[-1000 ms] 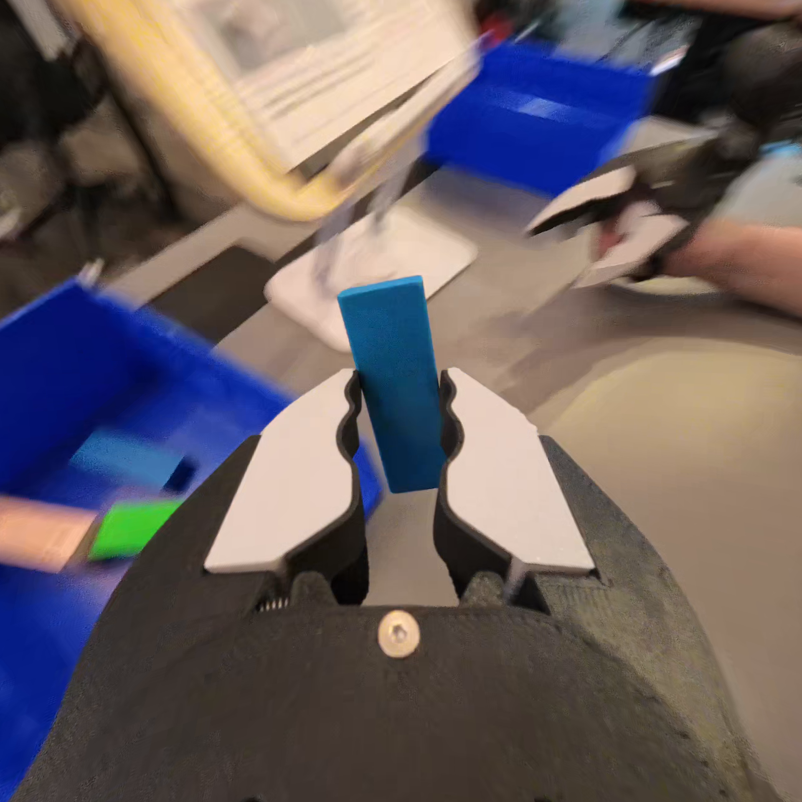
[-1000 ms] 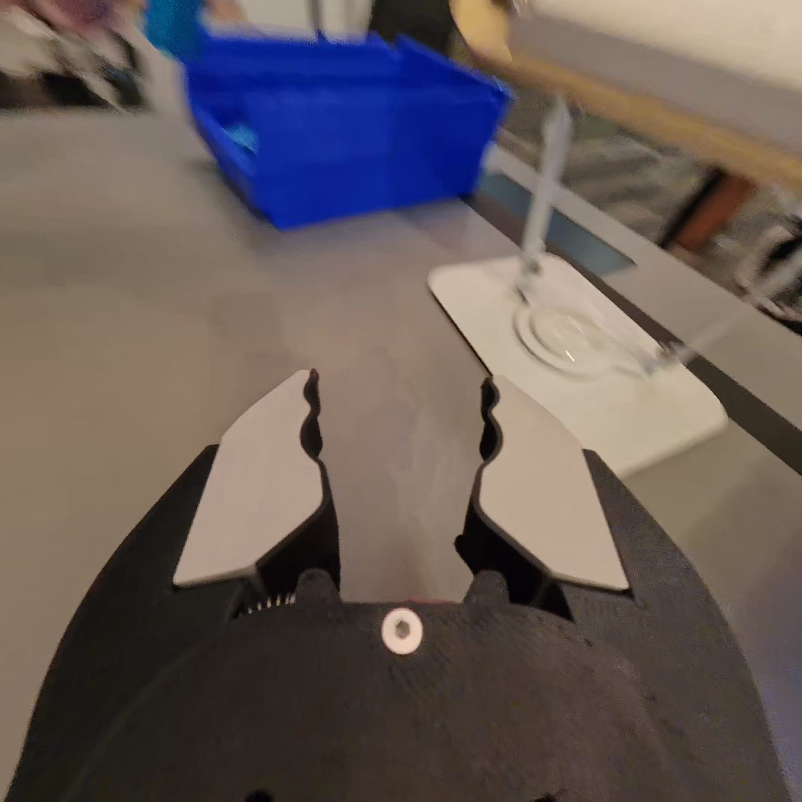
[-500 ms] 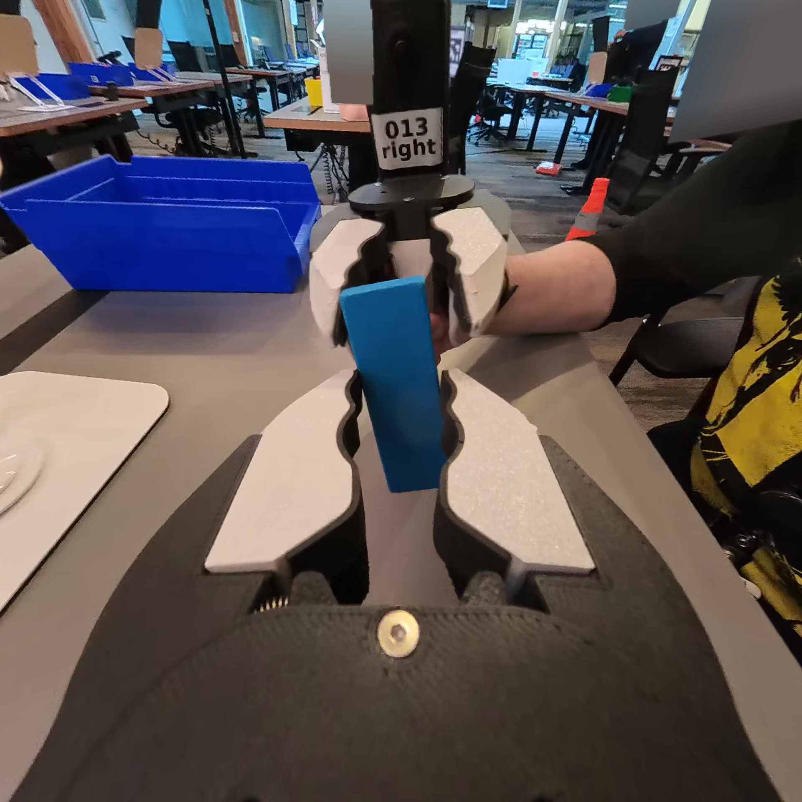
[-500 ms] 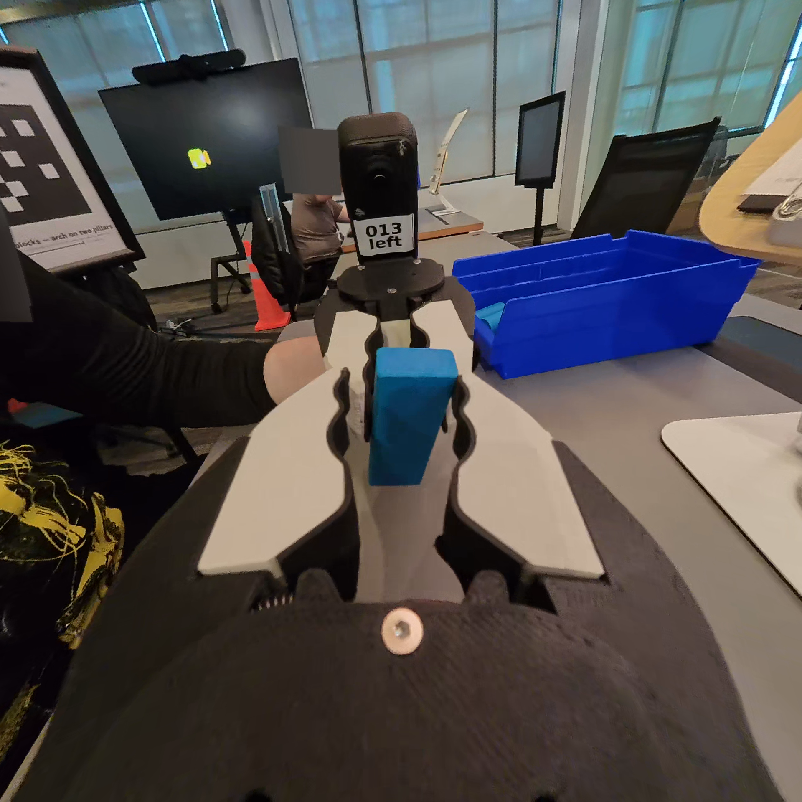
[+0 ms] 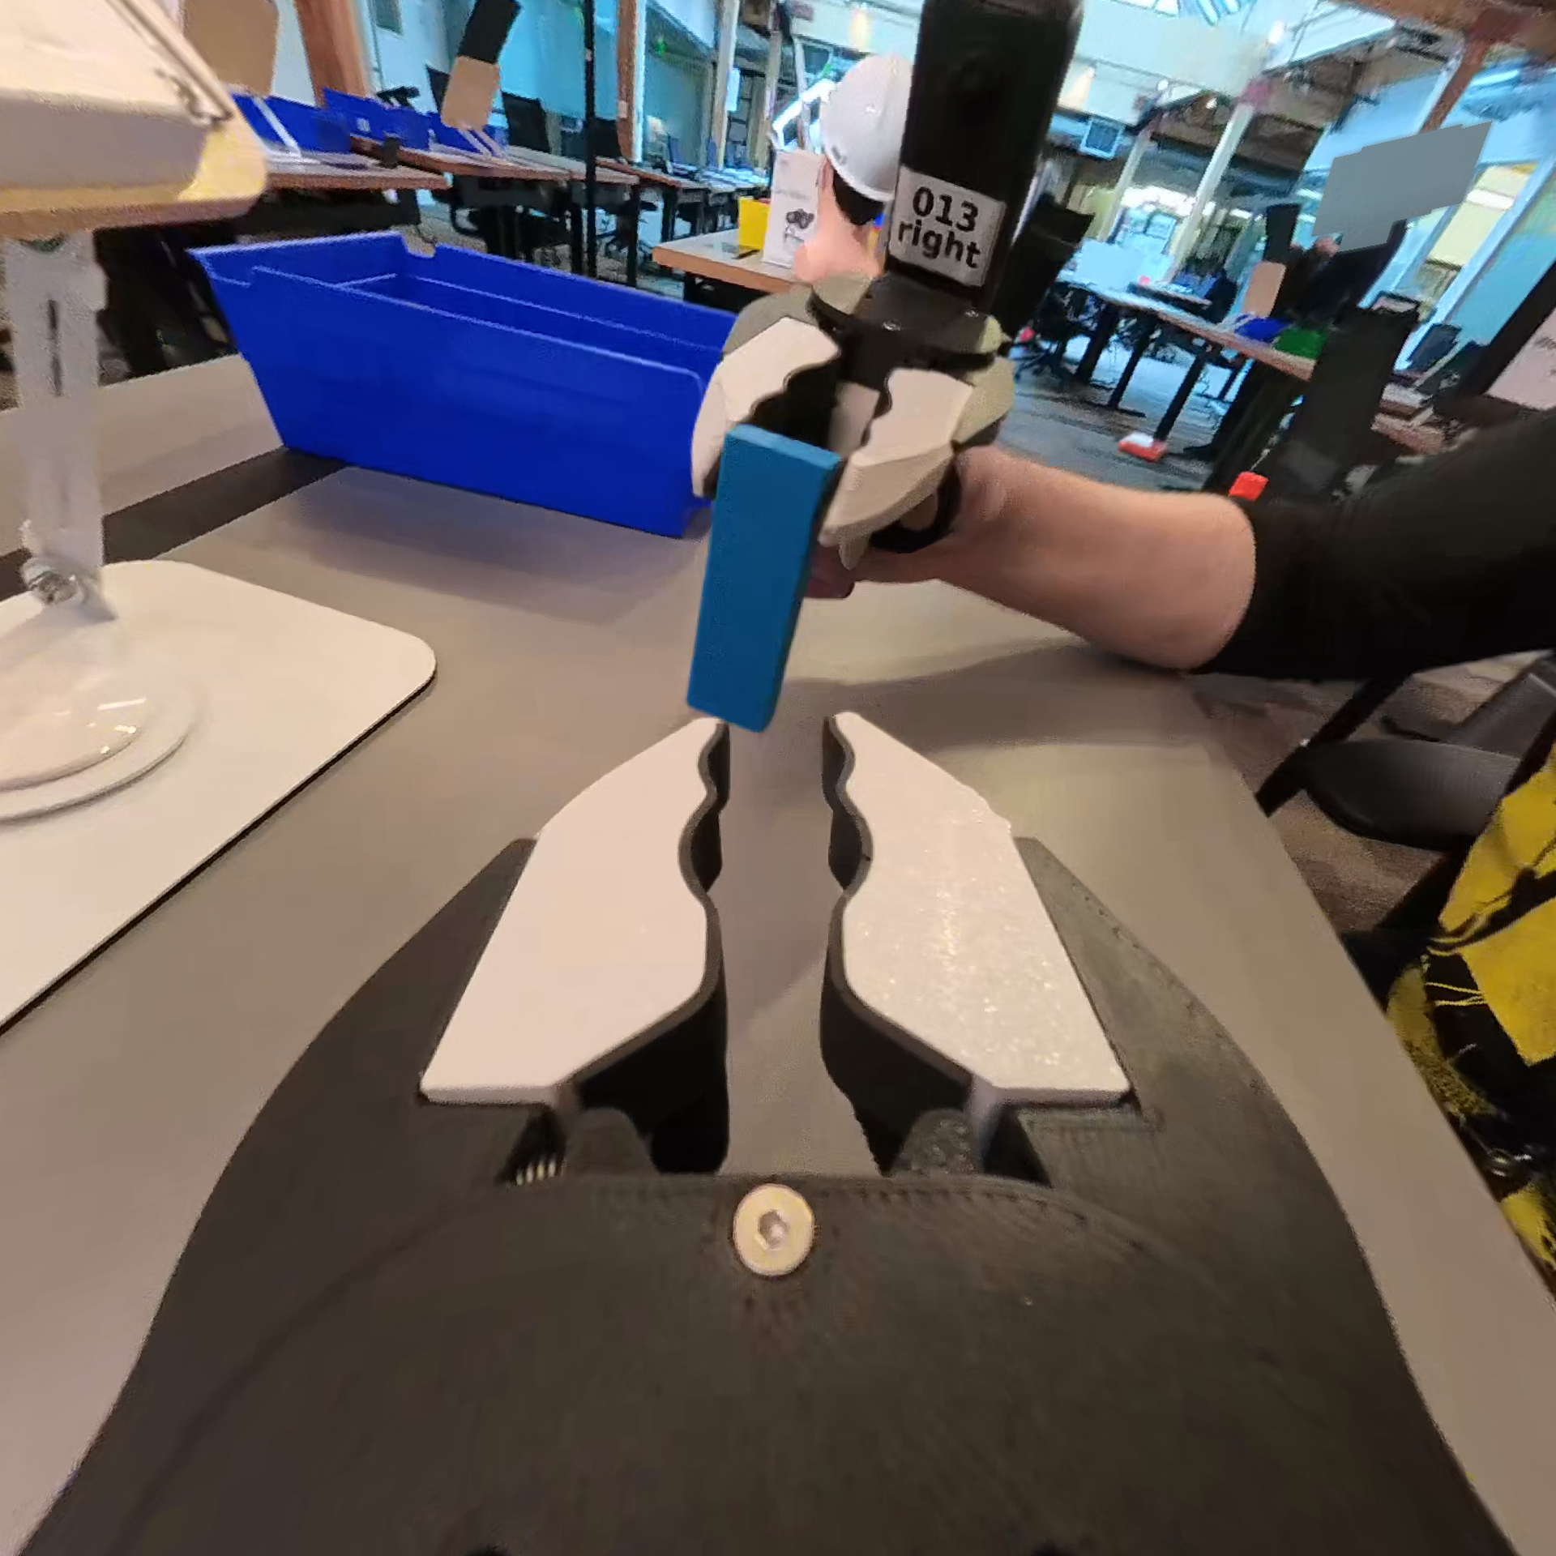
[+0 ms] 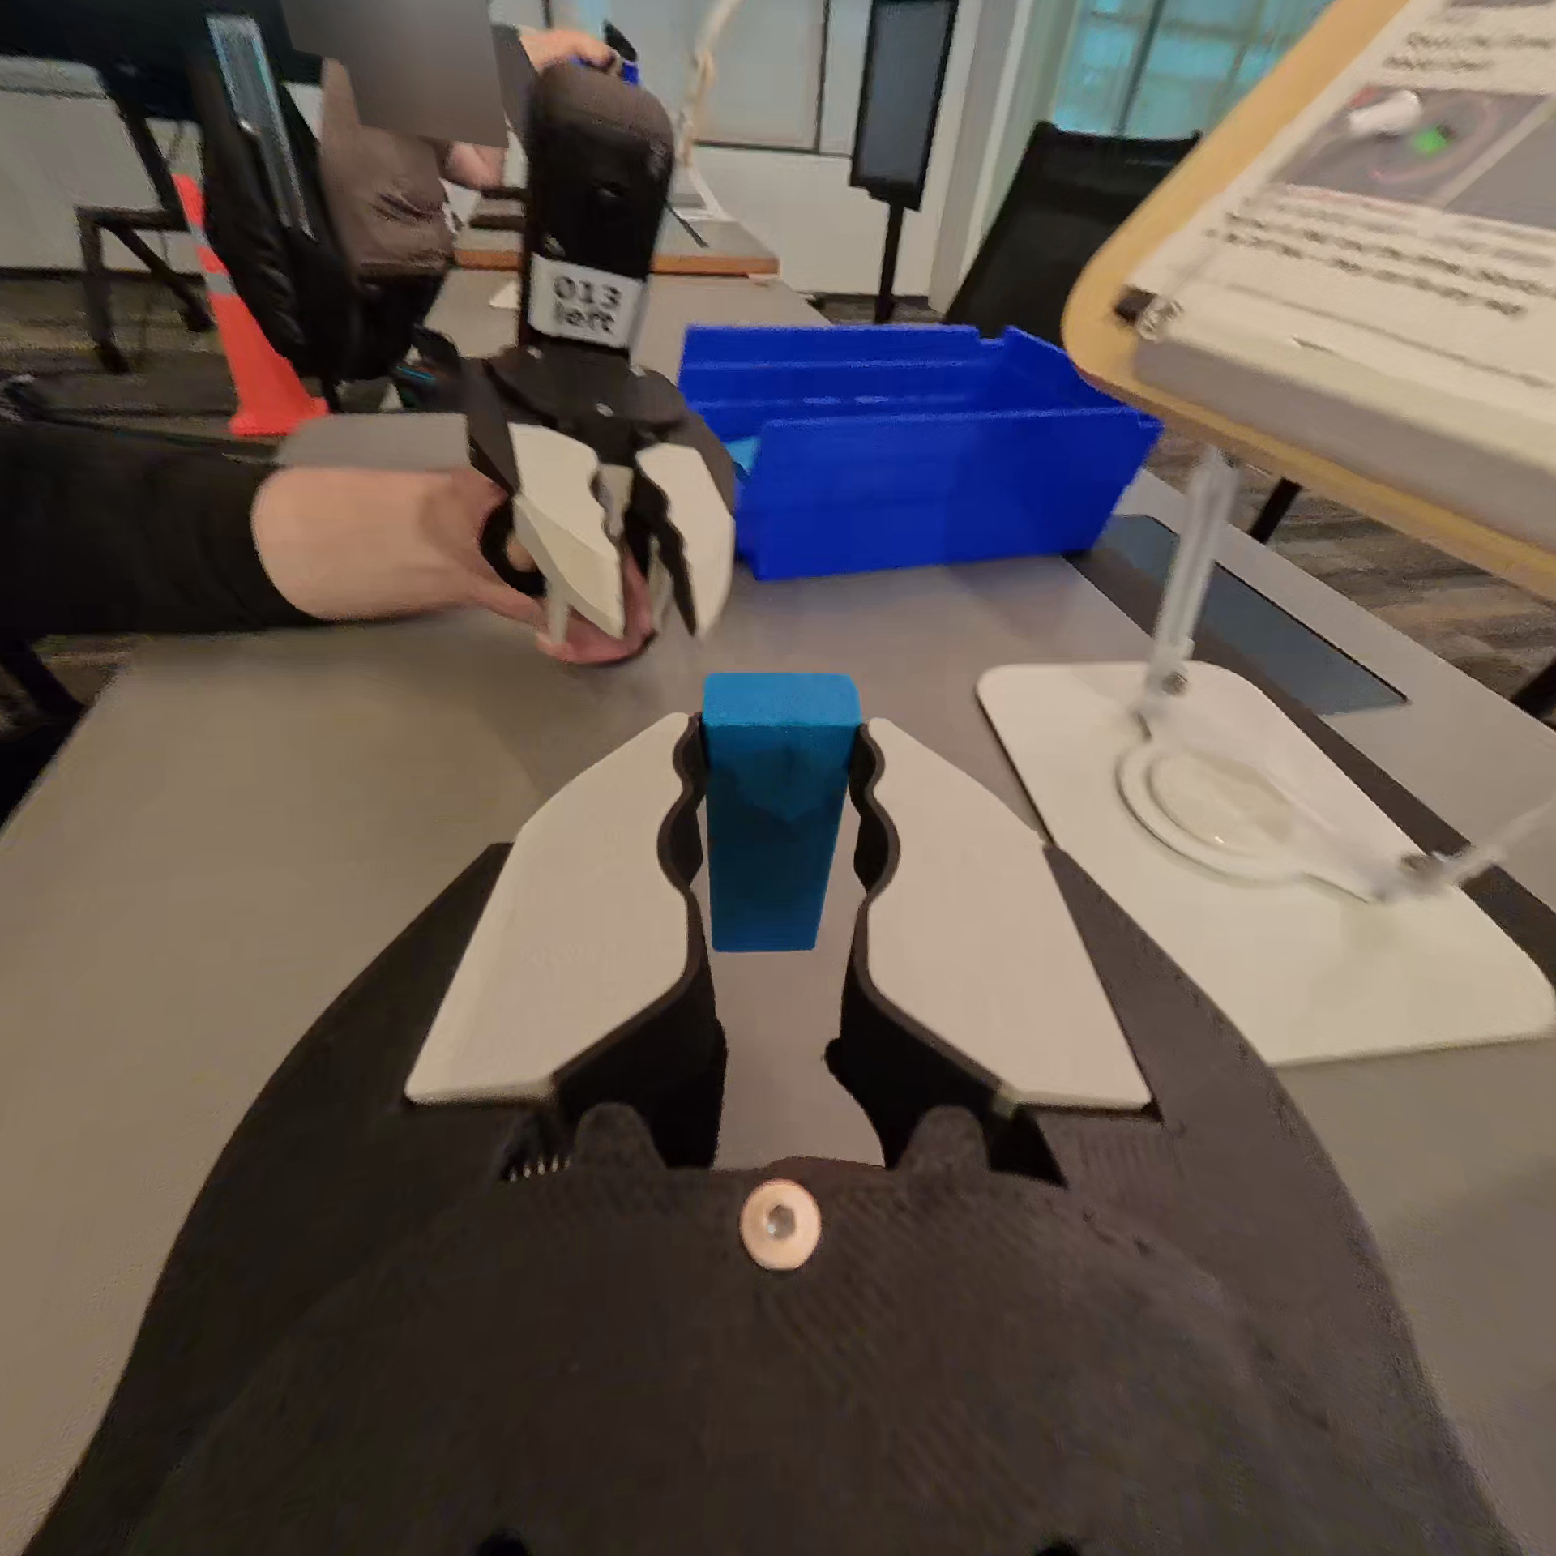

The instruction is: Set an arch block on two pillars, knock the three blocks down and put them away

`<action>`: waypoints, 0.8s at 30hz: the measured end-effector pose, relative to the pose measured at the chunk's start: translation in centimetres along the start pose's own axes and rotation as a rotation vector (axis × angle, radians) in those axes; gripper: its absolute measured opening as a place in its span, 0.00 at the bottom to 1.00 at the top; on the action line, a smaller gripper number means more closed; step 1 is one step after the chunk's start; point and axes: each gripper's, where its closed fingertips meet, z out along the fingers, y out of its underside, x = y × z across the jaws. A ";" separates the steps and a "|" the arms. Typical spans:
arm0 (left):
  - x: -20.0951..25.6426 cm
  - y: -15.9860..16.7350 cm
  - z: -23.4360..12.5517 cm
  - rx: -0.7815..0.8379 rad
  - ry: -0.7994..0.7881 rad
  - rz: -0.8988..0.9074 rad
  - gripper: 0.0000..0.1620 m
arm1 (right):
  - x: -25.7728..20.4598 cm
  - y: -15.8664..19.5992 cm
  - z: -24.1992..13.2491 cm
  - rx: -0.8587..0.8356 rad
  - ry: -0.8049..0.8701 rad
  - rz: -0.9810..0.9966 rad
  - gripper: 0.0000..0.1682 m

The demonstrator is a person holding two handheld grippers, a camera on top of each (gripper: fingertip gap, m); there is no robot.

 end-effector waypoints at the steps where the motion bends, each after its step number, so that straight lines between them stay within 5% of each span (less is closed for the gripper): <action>1: -0.2 0.2 0.0 -0.005 -0.015 0.006 0.13 | 0.7 0.5 -0.5 0.002 0.008 0.007 0.20; 13: -1.2 2.6 1.2 -0.100 -0.041 0.004 0.10 | 3.1 5.6 -1.7 -0.088 0.038 0.047 0.20; 24: -1.4 2.7 1.3 -0.101 -0.037 -0.007 0.11 | 2.8 5.8 -1.6 -0.102 0.023 0.038 0.25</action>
